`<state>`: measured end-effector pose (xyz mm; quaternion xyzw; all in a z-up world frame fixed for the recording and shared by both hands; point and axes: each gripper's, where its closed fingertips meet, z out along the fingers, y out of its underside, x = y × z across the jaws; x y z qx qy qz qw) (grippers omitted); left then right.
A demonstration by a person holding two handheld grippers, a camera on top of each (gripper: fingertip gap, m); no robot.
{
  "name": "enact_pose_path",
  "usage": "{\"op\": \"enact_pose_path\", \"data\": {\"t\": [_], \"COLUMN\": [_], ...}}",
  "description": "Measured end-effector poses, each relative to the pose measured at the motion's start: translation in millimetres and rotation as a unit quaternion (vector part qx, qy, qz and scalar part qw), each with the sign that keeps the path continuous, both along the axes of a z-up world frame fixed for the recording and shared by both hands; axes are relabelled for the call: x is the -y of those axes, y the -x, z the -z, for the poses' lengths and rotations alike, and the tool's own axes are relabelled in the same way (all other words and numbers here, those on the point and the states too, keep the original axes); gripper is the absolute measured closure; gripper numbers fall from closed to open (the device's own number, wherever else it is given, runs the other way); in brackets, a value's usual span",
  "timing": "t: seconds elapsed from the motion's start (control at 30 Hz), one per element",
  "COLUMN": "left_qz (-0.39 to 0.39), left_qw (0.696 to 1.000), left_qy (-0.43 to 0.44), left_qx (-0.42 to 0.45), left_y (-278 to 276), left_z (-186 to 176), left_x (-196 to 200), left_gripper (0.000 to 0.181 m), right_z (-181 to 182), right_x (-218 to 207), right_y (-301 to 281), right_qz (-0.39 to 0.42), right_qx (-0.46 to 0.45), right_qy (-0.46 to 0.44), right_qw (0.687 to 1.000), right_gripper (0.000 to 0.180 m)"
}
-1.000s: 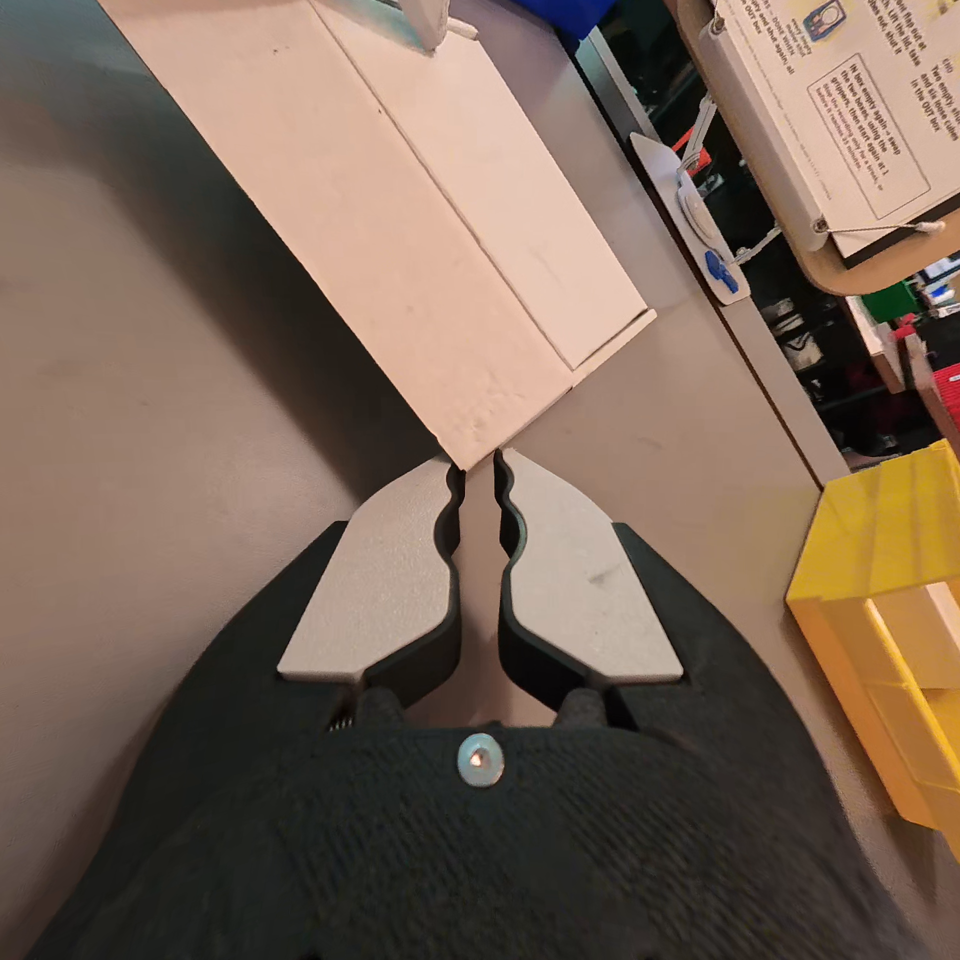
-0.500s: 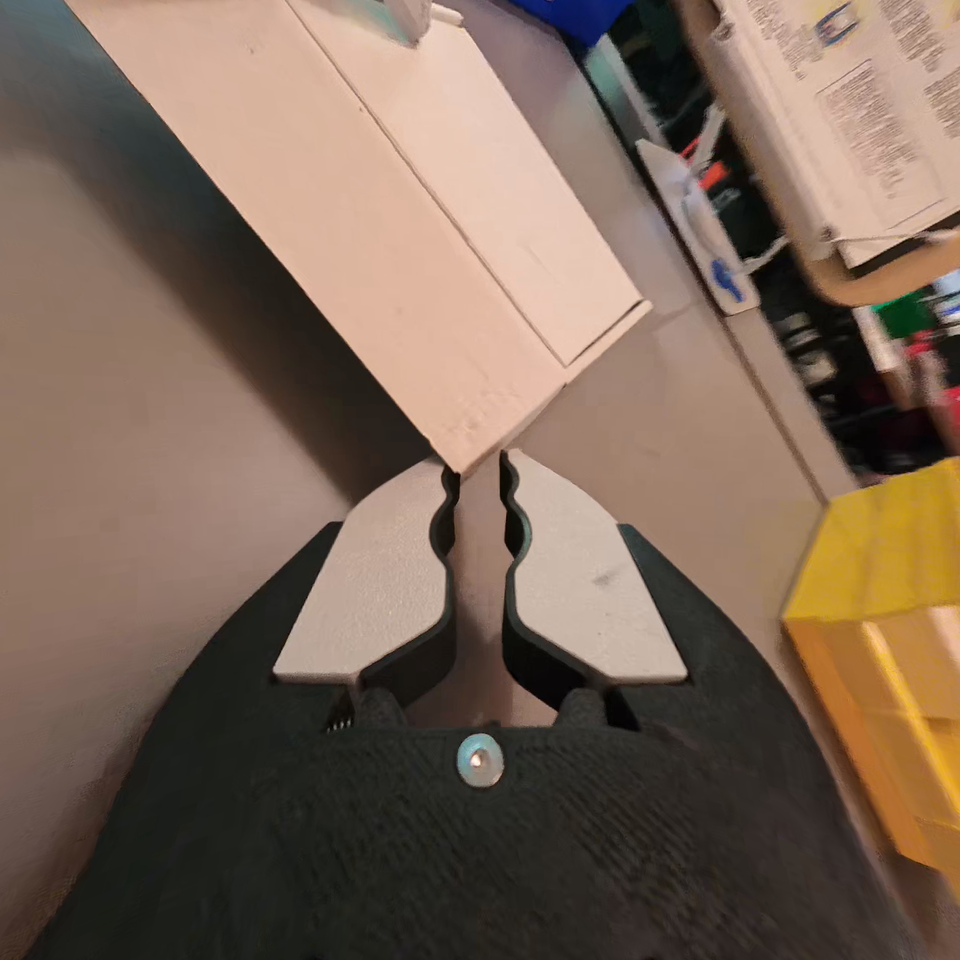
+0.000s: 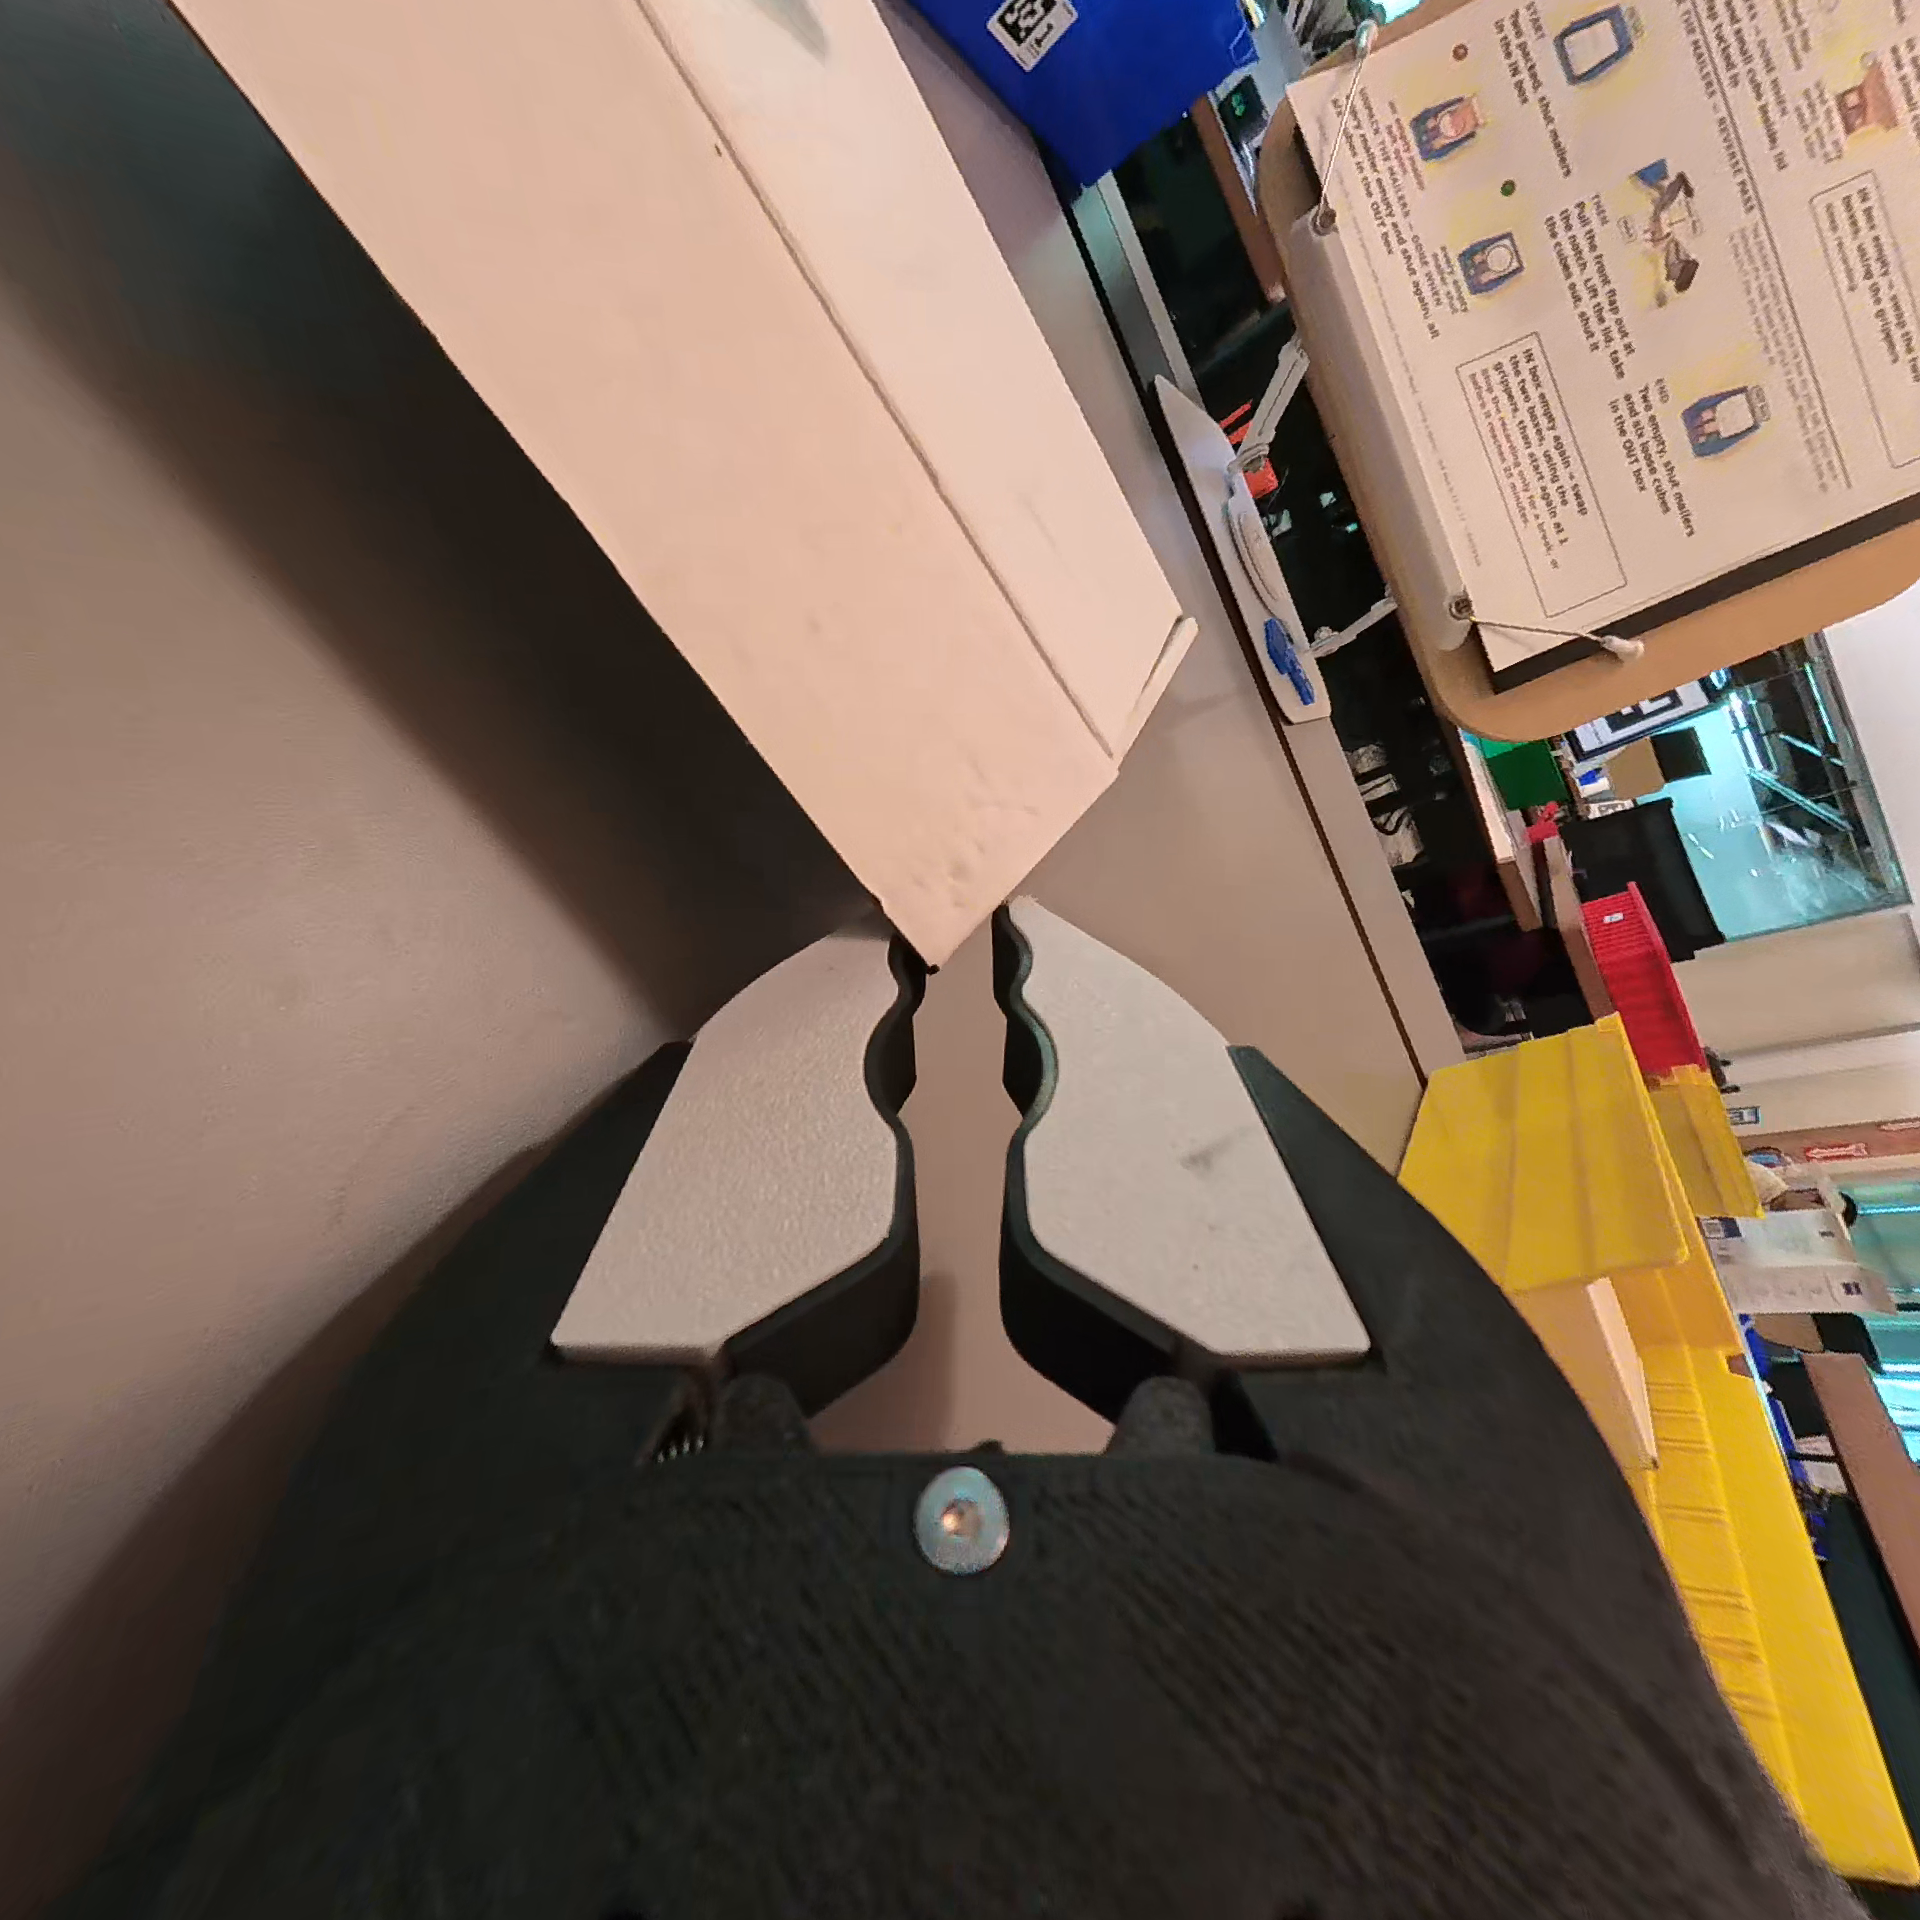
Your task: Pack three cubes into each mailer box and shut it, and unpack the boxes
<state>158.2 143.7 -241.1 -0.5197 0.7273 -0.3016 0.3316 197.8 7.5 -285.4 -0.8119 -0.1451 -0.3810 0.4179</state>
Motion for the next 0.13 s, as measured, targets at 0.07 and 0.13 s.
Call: {"op": "enact_pose_path", "data": {"t": [0.07,0.13], "left_qz": [0.039,0.067], "left_qw": [0.999,0.995], "left_qy": [-0.021,-0.062], "left_qx": [-0.004,-0.037], "left_y": [-13.4,-27.8], "left_z": [-6.8,3.1], "left_x": [17.8,25.8], "left_gripper": [0.181,0.181], "right_z": [0.6,0.4], "right_x": [0.1,-0.3], "right_y": [1.9,4.9], "right_qz": [0.001,-0.005], "right_qx": [0.006,0.007], "right_qy": [0.003,0.003], "right_qw": [1.000,1.000], "right_gripper": [0.167,0.167]}}
